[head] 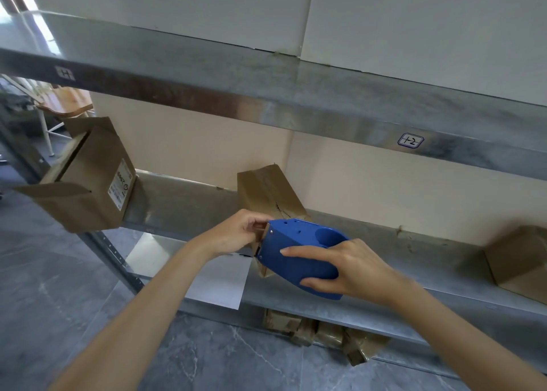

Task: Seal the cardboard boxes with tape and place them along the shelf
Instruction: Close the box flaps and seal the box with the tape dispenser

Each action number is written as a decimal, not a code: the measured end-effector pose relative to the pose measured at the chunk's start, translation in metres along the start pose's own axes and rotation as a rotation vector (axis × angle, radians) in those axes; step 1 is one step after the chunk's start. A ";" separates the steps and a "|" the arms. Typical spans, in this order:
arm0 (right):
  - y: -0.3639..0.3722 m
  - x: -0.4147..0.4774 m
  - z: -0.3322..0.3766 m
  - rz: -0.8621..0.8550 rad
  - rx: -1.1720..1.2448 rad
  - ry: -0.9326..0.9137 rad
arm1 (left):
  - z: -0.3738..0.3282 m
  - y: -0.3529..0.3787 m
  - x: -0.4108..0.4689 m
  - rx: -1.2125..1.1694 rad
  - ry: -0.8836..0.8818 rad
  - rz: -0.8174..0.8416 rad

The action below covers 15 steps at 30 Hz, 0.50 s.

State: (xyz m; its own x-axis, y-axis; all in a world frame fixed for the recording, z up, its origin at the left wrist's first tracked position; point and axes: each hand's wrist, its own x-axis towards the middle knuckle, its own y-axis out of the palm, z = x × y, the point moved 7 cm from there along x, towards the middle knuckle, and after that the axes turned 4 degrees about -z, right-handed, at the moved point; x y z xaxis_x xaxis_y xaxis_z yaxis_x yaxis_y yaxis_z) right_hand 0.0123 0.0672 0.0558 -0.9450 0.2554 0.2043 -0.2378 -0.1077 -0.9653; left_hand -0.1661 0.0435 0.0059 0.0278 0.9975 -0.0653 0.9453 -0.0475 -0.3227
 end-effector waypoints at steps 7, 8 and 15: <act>0.001 -0.002 0.005 0.040 -0.022 -0.007 | 0.003 0.000 0.002 0.067 -0.022 -0.038; 0.000 -0.002 0.005 0.035 -0.032 -0.007 | 0.004 0.000 0.003 0.063 -0.022 -0.050; -0.002 0.000 -0.004 0.071 -0.025 0.044 | 0.002 0.003 0.004 0.071 0.070 -0.149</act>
State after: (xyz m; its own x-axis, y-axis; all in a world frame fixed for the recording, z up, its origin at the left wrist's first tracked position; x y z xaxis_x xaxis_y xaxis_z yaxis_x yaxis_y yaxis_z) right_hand 0.0134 0.0716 0.0566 -0.9483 0.2899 0.1289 -0.1648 -0.1031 -0.9809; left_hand -0.1639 0.0470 0.0033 -0.0860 0.9949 0.0532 0.9154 0.1000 -0.3899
